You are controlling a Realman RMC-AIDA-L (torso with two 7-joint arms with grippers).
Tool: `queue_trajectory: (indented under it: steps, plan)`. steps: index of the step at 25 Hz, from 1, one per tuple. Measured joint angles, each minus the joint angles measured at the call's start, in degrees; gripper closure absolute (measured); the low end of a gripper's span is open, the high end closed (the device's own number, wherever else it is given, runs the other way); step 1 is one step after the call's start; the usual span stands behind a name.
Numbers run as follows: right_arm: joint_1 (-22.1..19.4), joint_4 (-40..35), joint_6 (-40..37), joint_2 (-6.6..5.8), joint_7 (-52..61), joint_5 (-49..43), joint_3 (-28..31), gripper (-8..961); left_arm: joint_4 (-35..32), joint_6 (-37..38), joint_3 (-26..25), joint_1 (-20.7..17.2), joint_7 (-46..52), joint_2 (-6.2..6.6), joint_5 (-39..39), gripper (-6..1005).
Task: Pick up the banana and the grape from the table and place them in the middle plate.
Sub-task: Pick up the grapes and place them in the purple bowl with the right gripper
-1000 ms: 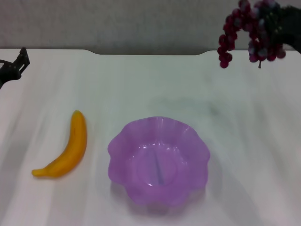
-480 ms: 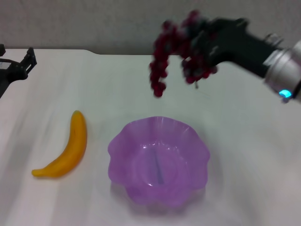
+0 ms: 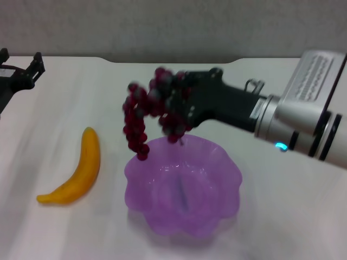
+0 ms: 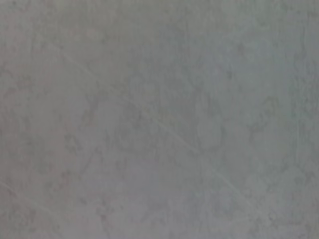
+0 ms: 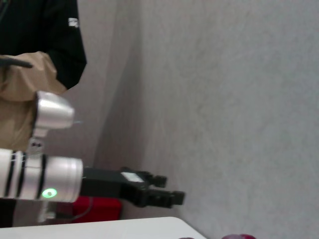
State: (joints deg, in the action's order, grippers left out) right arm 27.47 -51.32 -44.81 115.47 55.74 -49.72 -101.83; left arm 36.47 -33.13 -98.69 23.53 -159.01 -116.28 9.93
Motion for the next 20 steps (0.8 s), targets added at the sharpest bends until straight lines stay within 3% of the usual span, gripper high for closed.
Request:
queue_trajectory:
  steps: [7, 20]
  plan:
    - [-0.65, 1.79, -0.44, 0.0, -4.2, 7.17, -5.8, 788, -0.27, 0.0, -0.1, 0.02, -0.12, 0.0, 0.0, 217]
    - [-4.88, 3.0, -0.64, 0.14, -10.54, 13.51, -8.3, 787, -0.86, 0.0, -0.36, 0.11, -0.16, 0.0, -0.11, 217]
